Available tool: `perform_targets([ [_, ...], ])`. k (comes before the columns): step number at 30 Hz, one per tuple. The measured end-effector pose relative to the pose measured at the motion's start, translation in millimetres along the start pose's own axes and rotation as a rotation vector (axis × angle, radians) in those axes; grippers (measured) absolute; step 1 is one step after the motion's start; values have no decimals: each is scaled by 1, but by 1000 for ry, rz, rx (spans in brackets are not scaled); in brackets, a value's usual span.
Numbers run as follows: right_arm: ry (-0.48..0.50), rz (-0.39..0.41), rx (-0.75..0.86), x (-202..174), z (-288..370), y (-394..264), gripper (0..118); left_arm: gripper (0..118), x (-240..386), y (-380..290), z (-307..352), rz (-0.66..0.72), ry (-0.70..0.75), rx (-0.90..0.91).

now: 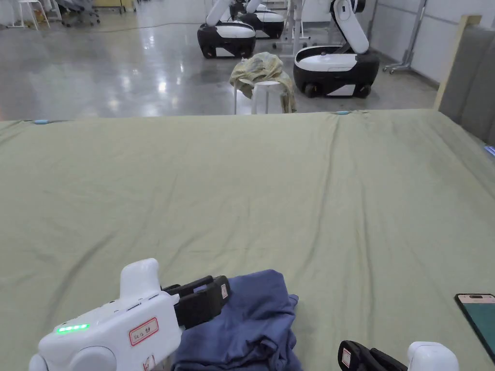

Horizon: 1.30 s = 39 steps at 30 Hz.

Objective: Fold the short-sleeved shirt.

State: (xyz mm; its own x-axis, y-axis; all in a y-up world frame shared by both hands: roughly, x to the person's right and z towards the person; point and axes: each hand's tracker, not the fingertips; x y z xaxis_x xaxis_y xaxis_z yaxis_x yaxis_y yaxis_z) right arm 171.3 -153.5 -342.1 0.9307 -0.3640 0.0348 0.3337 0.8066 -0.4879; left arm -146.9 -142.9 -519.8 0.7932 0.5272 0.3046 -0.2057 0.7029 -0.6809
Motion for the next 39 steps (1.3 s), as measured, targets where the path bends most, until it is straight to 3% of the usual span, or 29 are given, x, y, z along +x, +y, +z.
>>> perform_targets([
  [1, -1, -2, 1, 0, 2, -1, 6, 30, -5, -3, -12, 67, 13, -32],
  [2, -3, -3, 3, 1, 3, -1, 6, 21, -8, -8, -26, 107, -32, -83],
  [5, -13, 1, 4, 4, 8, -1, 6, 21, 13, -29, -74, 152, -193, -172],
  [9, -43, -1, 6, 9, 14, 1, 6, 21, 37, -54, -124, 202, -155, -131],
  [11, -56, 6, 11, 10, 18, 2, 6, 21, 36, -60, -142, 220, -139, -218],
  [16, -49, 30, -8, 8, 2, 11, 6, 22, 32, -36, -81, 119, -190, -180],
  [18, 4, 31, -34, 1, -18, 16, 6, 30, 19, -24, -36, 79, -237, -88],
  [21, 96, 13, -104, -9, -61, 19, 6, 94, -15, -10, 20, 28, -157, -21],
  [22, 131, -14, -122, -11, -78, 17, 6, 101, -30, -7, 34, 37, -110, -22],
  [26, 250, -134, -165, -8, -126, 1, 6, 101, -93, -10, 56, 209, -64, 19],
  [28, 226, -147, -191, -4, -140, -7, 6, 101, -122, -19, 47, 410, -162, -18],
  [30, 141, -168, -243, 3, -142, -15, 6, 101, -137, -31, 30, 549, -244, -54],
  [32, 202, -234, -207, 11, -136, -19, 6, 100, -138, -44, 2, 603, -287, -122],
  [34, 182, -223, -209, 11, -129, -16, 6, 100, -134, -58, -29, 612, -324, -202],
  [35, 175, -215, -207, 10, -127, -15, 6, 98, -126, -58, -34, 563, -380, -149],
  [36, 168, -202, -205, 10, -125, -14, 6, 87, -112, -57, -42, 527, -423, -139],
  [37, 162, -191, -202, 9, -124, -13, 6, 33, -103, -55, -53, 514, -423, -211],
  [38, 158, -184, -201, 8, -122, -12, 6, 20, -92, -53, -62, 492, -391, -254],
  [39, 158, -180, -200, 7, -122, -12, 6, 20, -85, -52, -68, 456, -363, -251],
])
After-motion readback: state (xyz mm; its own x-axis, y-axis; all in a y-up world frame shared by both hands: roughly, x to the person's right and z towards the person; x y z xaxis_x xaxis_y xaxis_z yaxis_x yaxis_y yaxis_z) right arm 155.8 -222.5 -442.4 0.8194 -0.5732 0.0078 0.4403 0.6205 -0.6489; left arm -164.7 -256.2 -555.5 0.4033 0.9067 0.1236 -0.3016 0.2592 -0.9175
